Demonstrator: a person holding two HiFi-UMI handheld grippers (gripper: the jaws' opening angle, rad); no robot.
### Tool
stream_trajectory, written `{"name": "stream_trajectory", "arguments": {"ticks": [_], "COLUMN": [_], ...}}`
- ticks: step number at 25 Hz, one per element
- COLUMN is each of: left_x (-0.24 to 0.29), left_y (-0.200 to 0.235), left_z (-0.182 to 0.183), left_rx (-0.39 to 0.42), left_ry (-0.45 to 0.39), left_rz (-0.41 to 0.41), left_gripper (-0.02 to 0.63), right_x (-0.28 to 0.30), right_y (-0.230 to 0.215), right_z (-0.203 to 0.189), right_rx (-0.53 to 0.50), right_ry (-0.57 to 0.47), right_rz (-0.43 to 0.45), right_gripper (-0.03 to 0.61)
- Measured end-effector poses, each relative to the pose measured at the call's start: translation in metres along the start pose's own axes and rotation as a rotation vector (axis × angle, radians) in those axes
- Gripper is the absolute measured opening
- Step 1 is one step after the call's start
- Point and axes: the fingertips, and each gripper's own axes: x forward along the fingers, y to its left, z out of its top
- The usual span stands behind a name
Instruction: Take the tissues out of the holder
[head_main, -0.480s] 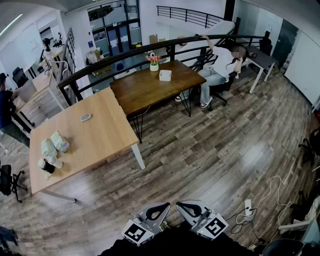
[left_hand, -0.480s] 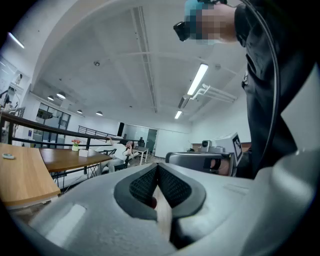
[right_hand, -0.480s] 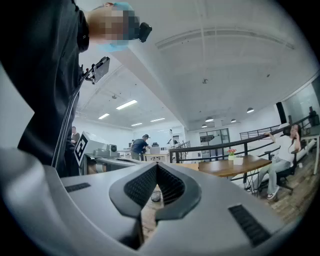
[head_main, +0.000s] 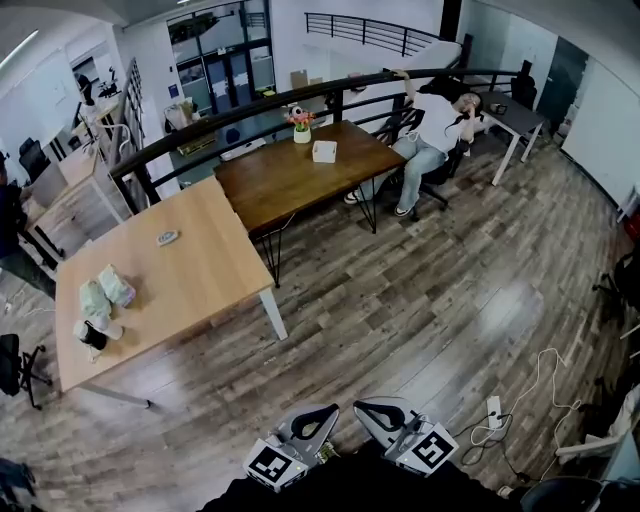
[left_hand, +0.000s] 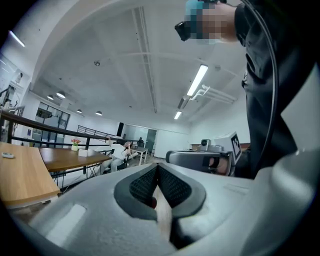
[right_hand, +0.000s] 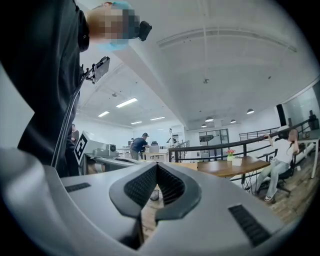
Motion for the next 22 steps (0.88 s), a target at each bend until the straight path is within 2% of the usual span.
{"name": "stream_trajectory", "arguments": {"ticks": [11, 15, 22], "left_x": [0.008, 0.018, 0.054], "left_y": [0.012, 0.019, 0.036], "left_z": [0.002, 0.0, 0.007], "left_rx": [-0.019, -0.022, 0.019], "left_ry": [-0.02, -0.013, -0.009], "left_rz": [-0.002, -0.004, 0.009], "left_gripper": [-0.003, -0.003, -0.003], "right_x": [0.004, 0.006, 0.012], "right_y": [-0.014, -0.029, -0.07], "right_z": [0.002, -0.003, 0.003], "right_rx": [0.006, 0.005, -0.008], "right_ry": [0.018, 0.022, 0.011], "right_rz": [-0.016, -0.022, -0.004], "right_gripper": [0.006, 0.006, 0.006]}}
